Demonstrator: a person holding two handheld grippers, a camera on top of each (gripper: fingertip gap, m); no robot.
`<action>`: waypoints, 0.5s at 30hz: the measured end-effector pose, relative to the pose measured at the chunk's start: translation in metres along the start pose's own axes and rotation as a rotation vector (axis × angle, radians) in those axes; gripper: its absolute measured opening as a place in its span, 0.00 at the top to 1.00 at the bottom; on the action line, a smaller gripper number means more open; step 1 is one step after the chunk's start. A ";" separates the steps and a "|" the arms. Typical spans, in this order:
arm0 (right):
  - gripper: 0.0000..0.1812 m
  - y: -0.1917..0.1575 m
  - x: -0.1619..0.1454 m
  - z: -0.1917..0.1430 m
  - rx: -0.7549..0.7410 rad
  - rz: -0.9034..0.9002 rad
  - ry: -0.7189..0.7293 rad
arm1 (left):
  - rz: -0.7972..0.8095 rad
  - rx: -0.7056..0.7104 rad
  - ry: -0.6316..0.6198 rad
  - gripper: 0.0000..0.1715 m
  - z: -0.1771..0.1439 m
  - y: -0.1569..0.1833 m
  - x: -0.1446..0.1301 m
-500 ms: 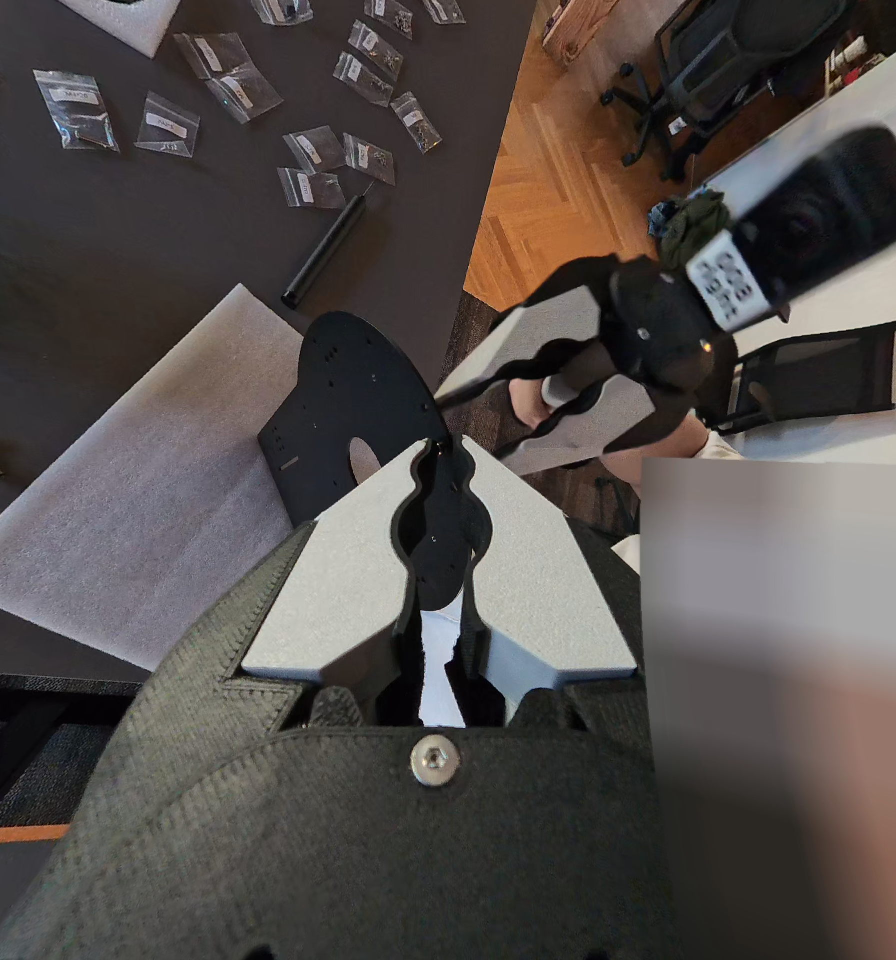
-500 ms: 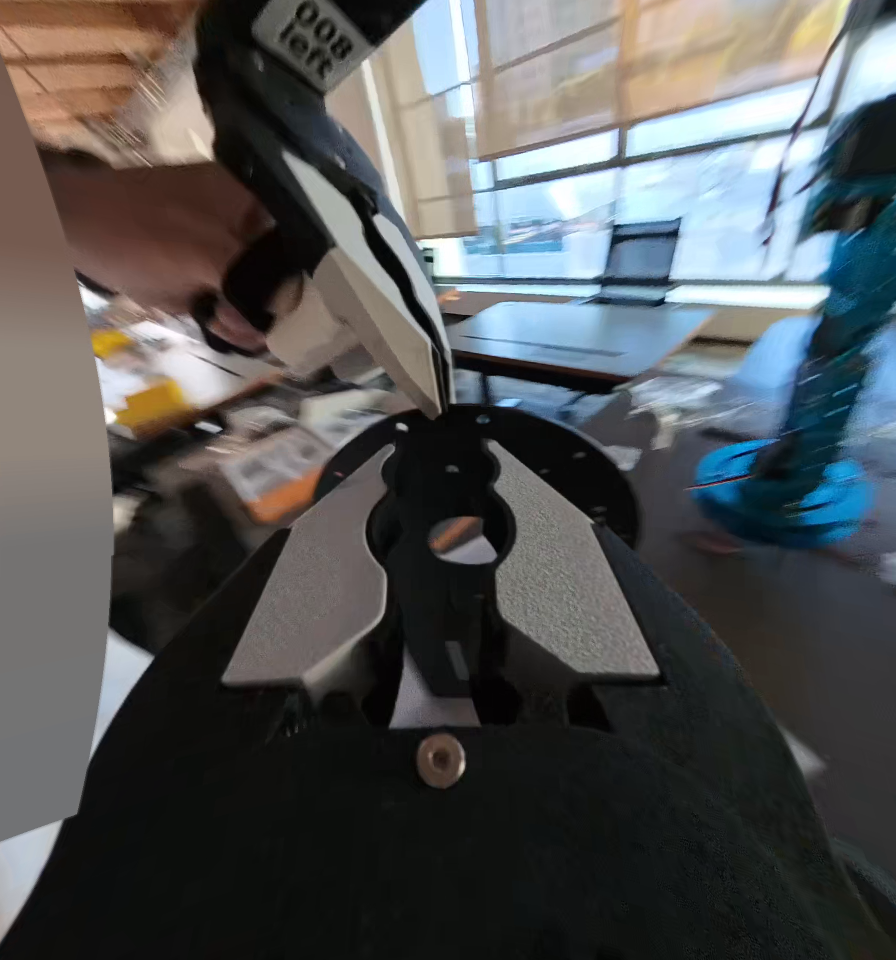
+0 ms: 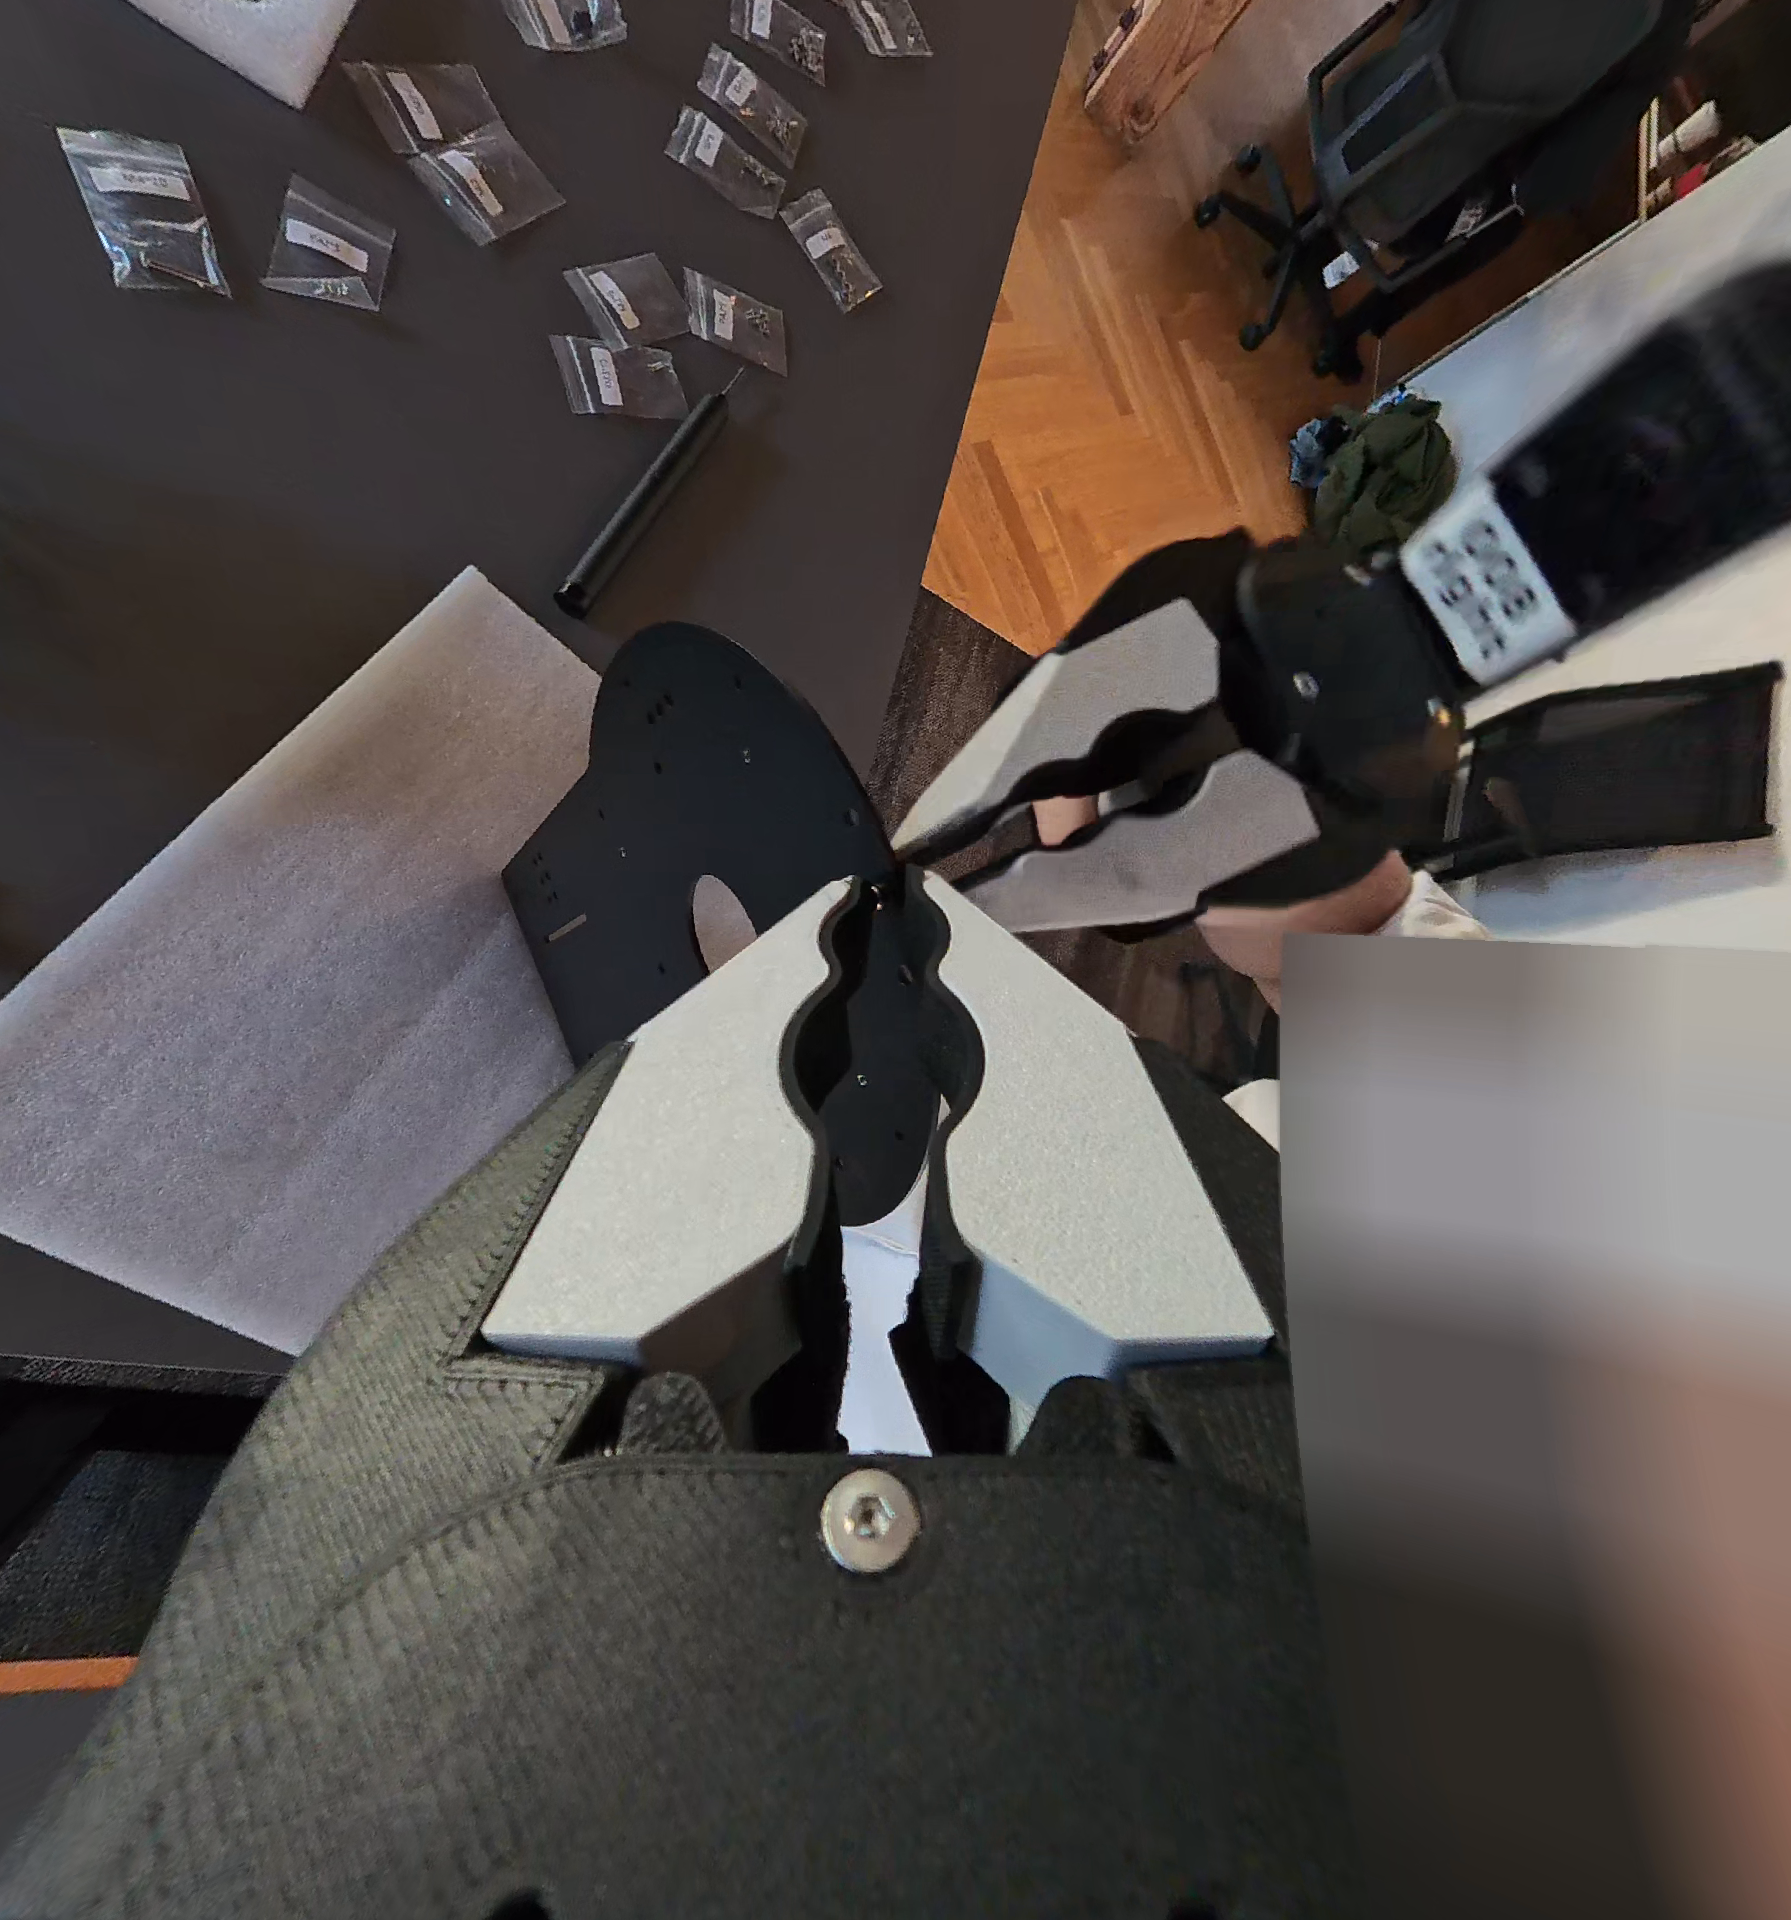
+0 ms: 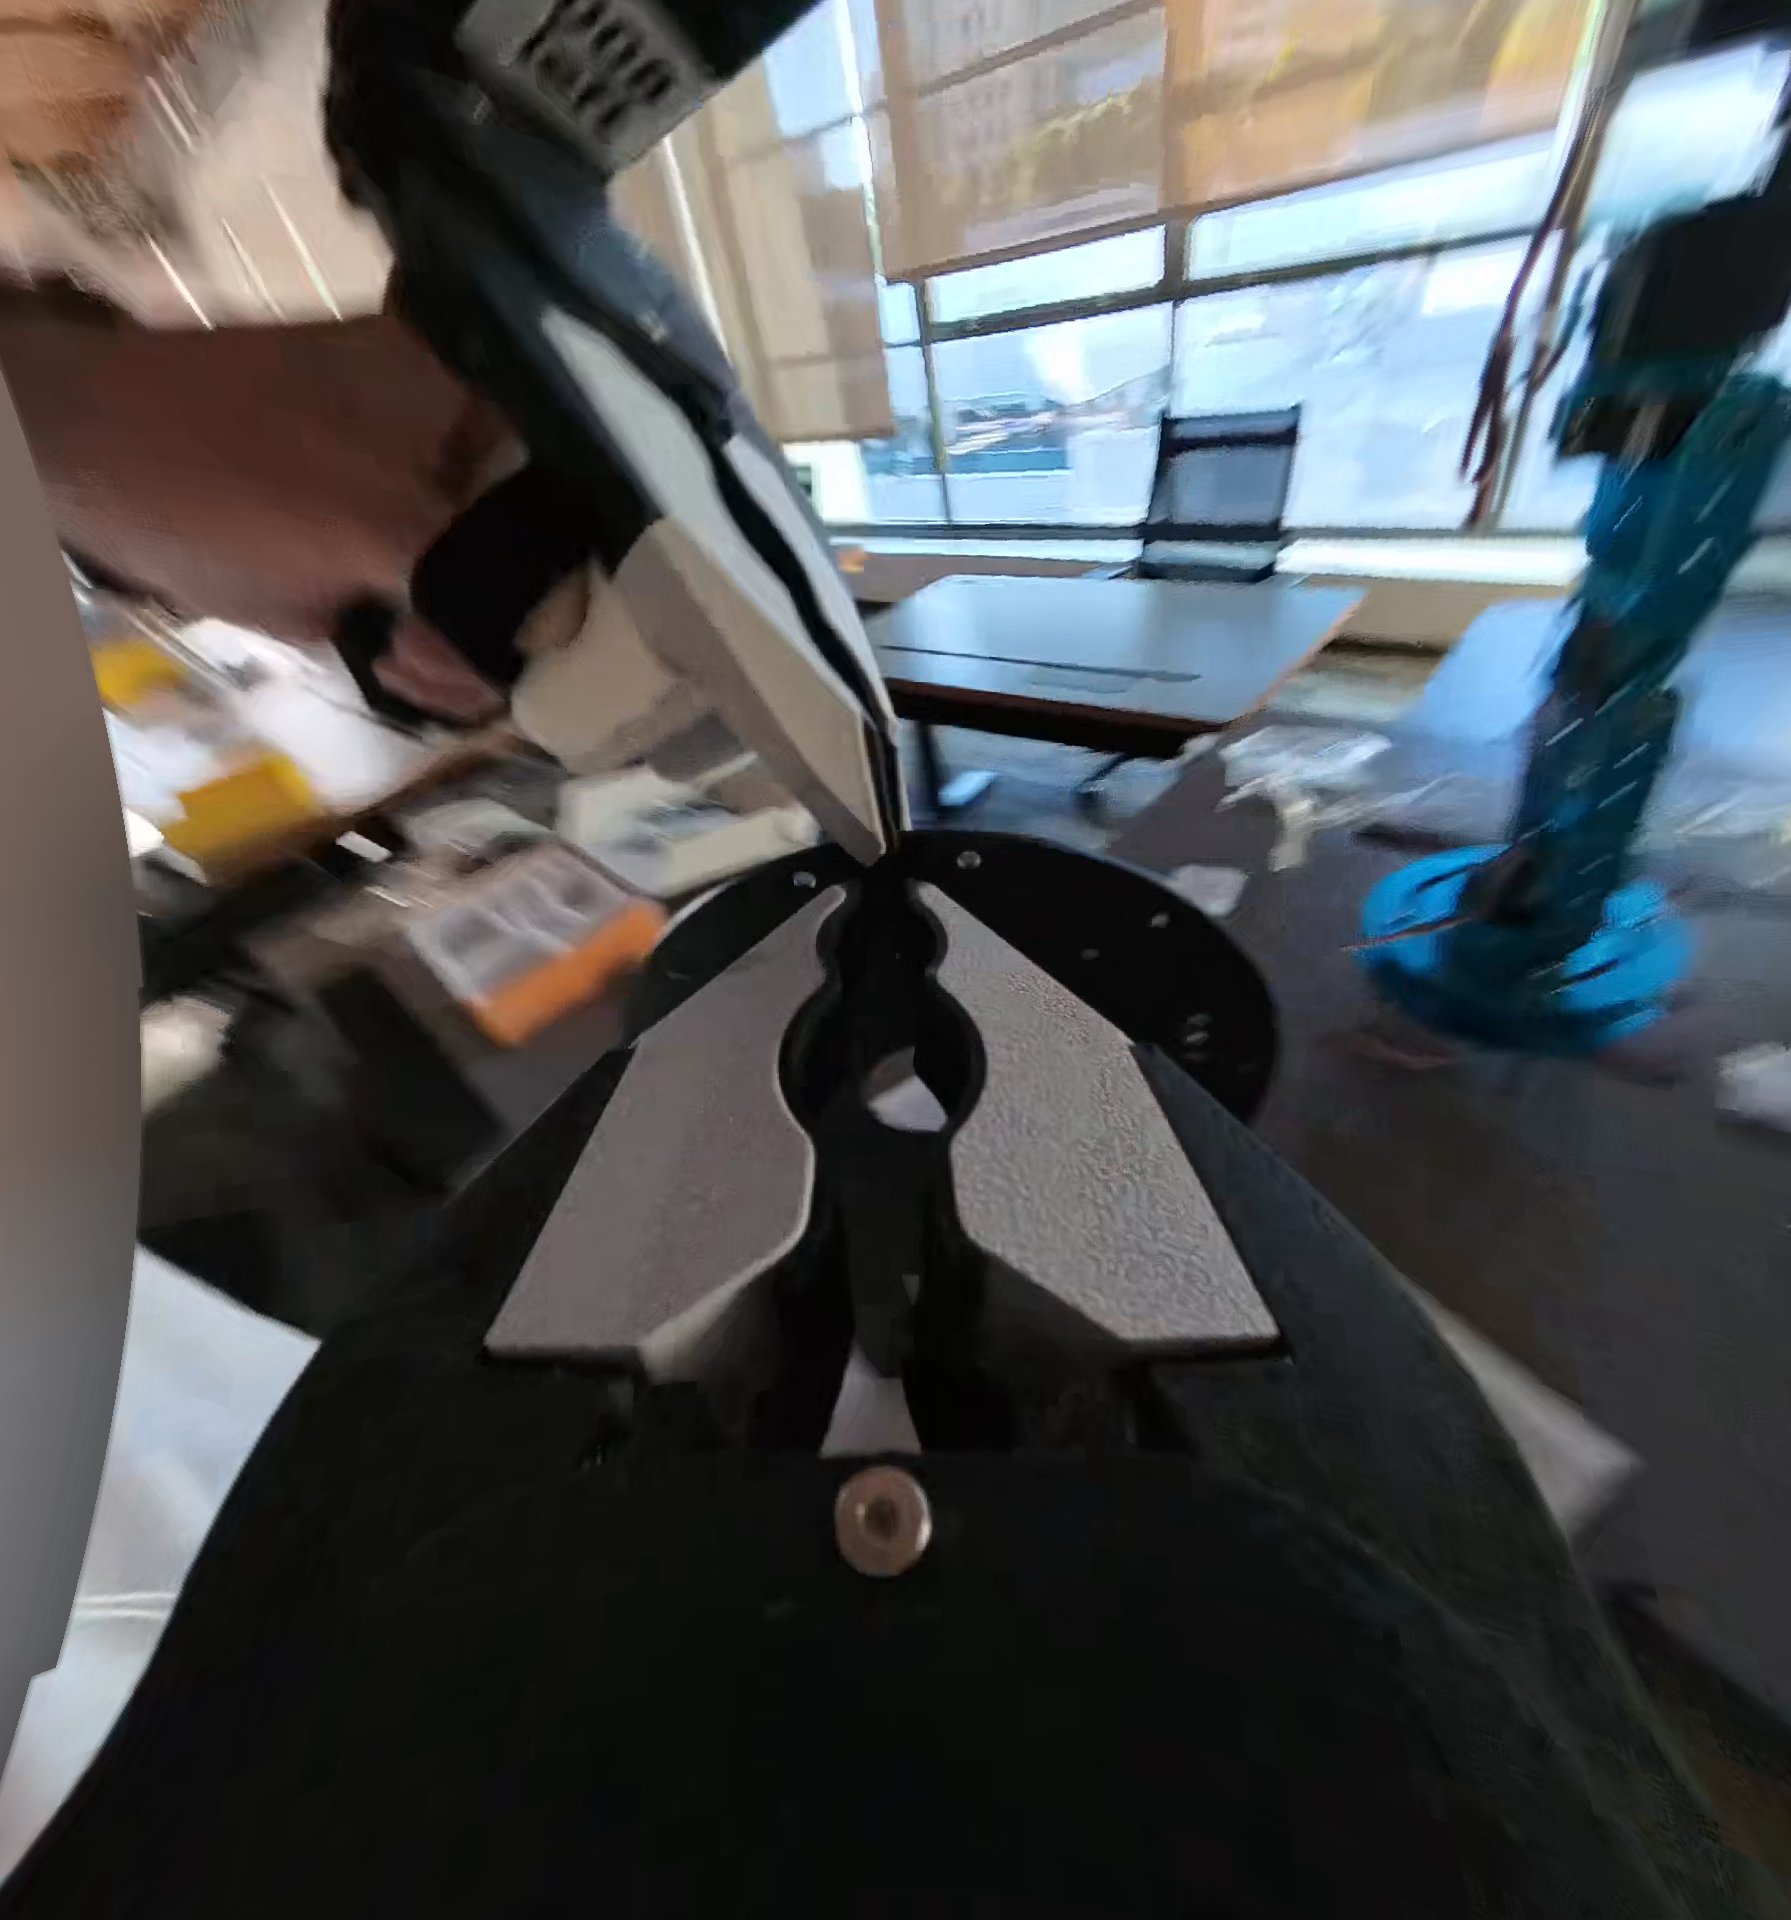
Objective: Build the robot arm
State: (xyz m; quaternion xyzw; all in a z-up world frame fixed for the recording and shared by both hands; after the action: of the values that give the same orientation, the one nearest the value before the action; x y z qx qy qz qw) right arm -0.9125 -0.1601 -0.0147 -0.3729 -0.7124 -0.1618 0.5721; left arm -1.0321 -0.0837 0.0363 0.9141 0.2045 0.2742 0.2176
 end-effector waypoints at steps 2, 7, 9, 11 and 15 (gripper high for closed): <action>0.98 0.008 -0.003 0.001 0.165 0.268 0.013 | -0.002 0.000 -0.001 0.97 0.000 0.000 0.000; 0.92 0.006 -0.006 0.000 0.180 0.194 0.043 | 0.006 -0.005 -0.006 0.97 0.001 0.001 0.000; 0.89 0.000 -0.005 -0.003 0.056 -0.009 0.033 | 0.011 -0.006 -0.010 0.97 0.002 0.002 0.000; 0.93 -0.003 -0.005 -0.006 -0.092 -0.191 0.022 | 0.013 -0.005 -0.013 0.97 0.002 0.003 0.000; 0.97 -0.014 -0.002 -0.004 -0.221 -0.367 -0.015 | 0.013 0.001 -0.010 0.97 0.002 0.003 0.001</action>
State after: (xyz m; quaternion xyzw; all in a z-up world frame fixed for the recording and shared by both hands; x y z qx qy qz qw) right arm -0.9196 -0.1733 -0.0126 -0.2984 -0.7507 -0.3375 0.4832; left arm -1.0298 -0.0858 0.0366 0.9169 0.1976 0.2709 0.2163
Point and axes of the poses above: each gripper's, where its closed fingertips meet, z out along the fingers, x out of its top, y = z × x across the jaws, the point moved 9 cm from there along -z, back along the fingers, and after that the axes turned 11 degrees about -y, right-handed, at the moved point
